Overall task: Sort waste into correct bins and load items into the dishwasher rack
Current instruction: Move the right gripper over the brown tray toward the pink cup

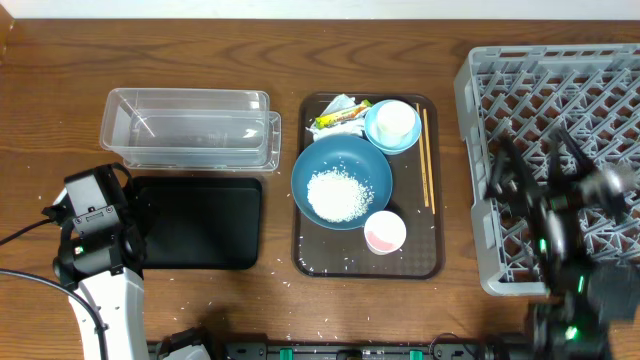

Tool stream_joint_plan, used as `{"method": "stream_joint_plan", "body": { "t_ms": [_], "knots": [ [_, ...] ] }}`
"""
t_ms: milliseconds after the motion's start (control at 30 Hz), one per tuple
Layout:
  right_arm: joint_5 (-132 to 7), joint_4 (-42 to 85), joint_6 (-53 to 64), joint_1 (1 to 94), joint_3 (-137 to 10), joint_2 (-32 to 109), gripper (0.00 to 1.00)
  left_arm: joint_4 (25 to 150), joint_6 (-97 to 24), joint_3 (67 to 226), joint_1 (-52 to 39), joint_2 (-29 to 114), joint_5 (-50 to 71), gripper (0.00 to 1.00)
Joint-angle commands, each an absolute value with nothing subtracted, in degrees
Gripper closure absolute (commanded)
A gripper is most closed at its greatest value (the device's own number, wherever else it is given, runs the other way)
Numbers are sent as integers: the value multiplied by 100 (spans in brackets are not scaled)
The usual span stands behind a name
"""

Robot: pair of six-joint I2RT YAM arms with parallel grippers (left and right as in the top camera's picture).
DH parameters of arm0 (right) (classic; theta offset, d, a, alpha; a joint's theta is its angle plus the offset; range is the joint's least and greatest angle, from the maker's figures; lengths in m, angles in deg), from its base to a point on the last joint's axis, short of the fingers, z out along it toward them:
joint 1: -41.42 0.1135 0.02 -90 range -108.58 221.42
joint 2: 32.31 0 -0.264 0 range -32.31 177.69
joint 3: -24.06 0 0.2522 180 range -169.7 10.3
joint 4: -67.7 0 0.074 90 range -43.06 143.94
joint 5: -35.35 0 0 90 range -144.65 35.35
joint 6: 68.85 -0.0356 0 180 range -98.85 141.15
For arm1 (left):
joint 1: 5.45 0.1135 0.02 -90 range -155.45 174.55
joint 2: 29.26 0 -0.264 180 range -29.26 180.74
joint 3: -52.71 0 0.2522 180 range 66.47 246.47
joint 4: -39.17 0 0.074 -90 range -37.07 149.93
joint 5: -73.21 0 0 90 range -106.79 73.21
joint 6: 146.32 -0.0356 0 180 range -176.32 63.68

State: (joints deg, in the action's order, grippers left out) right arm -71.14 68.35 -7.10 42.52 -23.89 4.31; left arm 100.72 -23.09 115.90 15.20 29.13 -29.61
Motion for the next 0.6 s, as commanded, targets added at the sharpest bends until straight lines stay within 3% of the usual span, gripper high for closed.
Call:
{"method": "stream_joint_plan", "body": {
  "t_ms": [0, 167, 333, 567],
  "knots": [
    [-8487, 6022, -232, 4333, -3524, 1535, 1, 10089, -2259, 11684, 1555, 2883, -3013, 11],
    [-9020, 3839, 186, 4757, -5281, 3013, 1, 10087, -2259, 11684, 1555, 2883, -3013, 10],
    [-9011, 1913, 1368, 5631, -6564, 4051, 1, 10089, -2259, 11684, 1555, 2883, -3013, 10],
    [-9514, 2235, 789, 5999, -6636, 4228, 1, 10089, -2259, 11684, 1555, 2883, -3015, 10]
  ]
}}
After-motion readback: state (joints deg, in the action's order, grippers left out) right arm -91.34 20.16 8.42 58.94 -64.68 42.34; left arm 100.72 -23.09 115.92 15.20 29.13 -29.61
